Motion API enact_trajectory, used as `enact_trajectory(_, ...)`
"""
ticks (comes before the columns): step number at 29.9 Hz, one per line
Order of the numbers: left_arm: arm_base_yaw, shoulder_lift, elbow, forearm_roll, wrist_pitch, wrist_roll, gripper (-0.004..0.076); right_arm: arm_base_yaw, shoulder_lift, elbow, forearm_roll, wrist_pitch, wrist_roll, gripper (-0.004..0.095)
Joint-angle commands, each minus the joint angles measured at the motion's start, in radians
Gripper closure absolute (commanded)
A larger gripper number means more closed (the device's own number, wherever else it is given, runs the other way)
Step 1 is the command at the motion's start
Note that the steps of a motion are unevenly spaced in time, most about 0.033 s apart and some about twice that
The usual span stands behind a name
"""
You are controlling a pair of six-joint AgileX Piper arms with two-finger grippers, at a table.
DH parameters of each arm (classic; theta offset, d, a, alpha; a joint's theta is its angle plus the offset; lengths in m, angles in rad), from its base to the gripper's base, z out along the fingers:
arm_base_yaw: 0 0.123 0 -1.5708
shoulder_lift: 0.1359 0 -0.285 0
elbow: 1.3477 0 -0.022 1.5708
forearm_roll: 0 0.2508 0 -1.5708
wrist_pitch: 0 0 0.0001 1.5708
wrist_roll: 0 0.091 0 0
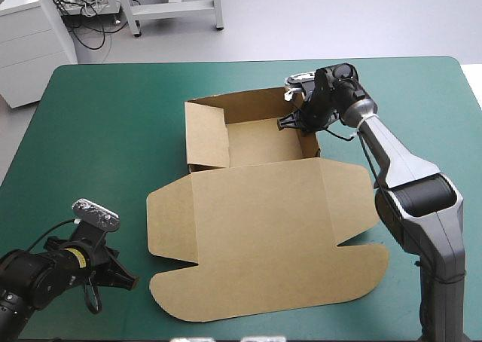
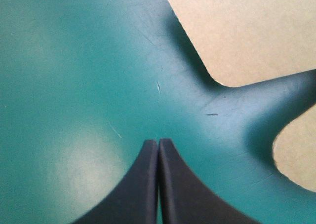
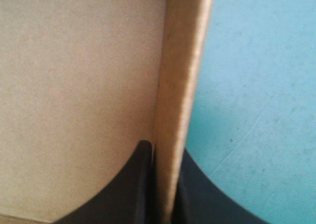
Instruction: Fold the box
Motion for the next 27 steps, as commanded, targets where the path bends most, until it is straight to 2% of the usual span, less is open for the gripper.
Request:
enact_trajectory(1,-0.002,-0.007,-0.022,0.0,-0.041,-0.013,0.0756,-0.002,-0.06,-0.026,-0.011,-0.019,-0.008,0.0931)
enact_trajectory(4,-0.002,-0.007,-0.022,0.002,-0.041,-0.013,0.0756,-0.002,-0.06,-0.03,-0.04,-0.014,-0.008,0.0931)
enact_trajectory(14,-0.002,-0.009,-0.022,0.042,-0.041,-0.013,0.0756,-0.023,-0.062,-0.164,-0.333,0.044,-0.014,0.0931)
enact_trajectory(20,-0.002,-0.009,-0.022,0.042,-0.03,-0.013,0.0756,-0.14,-0.062,-0.235,-0.289,0.04,-0.048,0.0931)
enact_trajectory(27,-0.002,-0.009,-0.022,0.042,-0.027,-0.013,0.0756,-0.392,-0.062,-0.235,-0.239,0.037,-0.048,0.0931)
